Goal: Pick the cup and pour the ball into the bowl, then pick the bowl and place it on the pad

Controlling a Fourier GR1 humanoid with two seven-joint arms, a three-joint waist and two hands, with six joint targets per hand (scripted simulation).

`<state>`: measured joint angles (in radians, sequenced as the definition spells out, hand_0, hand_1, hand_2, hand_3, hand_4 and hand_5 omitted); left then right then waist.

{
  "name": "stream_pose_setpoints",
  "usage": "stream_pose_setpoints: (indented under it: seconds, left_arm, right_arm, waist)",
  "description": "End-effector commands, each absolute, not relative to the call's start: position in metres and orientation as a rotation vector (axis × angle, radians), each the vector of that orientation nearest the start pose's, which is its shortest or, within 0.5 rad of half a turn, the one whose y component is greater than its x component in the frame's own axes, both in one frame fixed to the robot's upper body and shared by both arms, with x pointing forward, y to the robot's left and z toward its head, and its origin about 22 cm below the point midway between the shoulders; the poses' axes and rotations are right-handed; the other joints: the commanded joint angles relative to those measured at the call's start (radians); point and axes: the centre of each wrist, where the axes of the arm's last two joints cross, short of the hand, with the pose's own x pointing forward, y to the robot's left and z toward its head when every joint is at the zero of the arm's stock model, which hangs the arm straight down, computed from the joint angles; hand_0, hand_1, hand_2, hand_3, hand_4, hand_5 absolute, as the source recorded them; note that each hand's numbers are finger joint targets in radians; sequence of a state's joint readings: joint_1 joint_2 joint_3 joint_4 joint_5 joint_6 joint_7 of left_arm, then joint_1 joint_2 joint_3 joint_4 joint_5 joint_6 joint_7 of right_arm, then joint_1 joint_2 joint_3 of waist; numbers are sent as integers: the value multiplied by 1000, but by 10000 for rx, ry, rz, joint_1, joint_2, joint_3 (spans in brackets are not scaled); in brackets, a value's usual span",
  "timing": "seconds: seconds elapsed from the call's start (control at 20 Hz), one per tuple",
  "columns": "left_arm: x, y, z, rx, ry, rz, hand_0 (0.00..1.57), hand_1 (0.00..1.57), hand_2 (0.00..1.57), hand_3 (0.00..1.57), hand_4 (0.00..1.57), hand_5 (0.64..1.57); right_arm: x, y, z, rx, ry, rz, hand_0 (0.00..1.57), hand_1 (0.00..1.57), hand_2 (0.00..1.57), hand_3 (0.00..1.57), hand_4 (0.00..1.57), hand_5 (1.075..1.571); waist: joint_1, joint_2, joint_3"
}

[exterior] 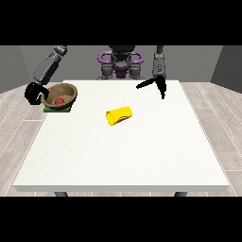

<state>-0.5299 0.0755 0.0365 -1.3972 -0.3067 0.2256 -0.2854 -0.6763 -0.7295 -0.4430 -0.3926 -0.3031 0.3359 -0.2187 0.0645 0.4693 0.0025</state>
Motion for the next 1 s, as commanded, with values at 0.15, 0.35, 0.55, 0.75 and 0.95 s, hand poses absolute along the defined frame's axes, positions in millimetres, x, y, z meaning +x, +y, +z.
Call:
stream_pose_setpoints:
  seconds: [0.15,0.35,0.55,0.75,0.95]
  left_arm:
    - [331,191,130,3835,-22629,-2403,0,0,0,0,0,1564]
    - [321,195,141,3985,-22780,-2322,0,0,0,0,0,1563]
    - [326,185,117,3527,-21987,-2316,0,0,0,0,0,1566]
    - [331,198,112,3523,-21870,-2343,0,0,0,0,0,1566]
    - [330,200,115,3197,-21937,-2299,0,0,0,0,0,1566]
  right_arm:
    - [320,-518,91,-2283,-16099,-2484,1571,1571,1571,343,1027,1571]
    - [321,-527,111,-1657,-16484,-2949,1571,1571,1571,212,1007,1571]
    - [326,-521,106,-1564,-15493,-3210,1571,1571,1571,0,765,1568]
    - [325,-521,105,-1557,-15151,-2873,1571,1571,1571,815,735,1571]
    - [325,-512,87,-1981,-15137,-2206,1571,1571,1571,927,711,1570]
  waist:
    - [-93,371,-4]
    - [-181,592,0]
    - [-260,-205,-19]
    - [-253,-362,-20]
    - [-196,-94,-18]
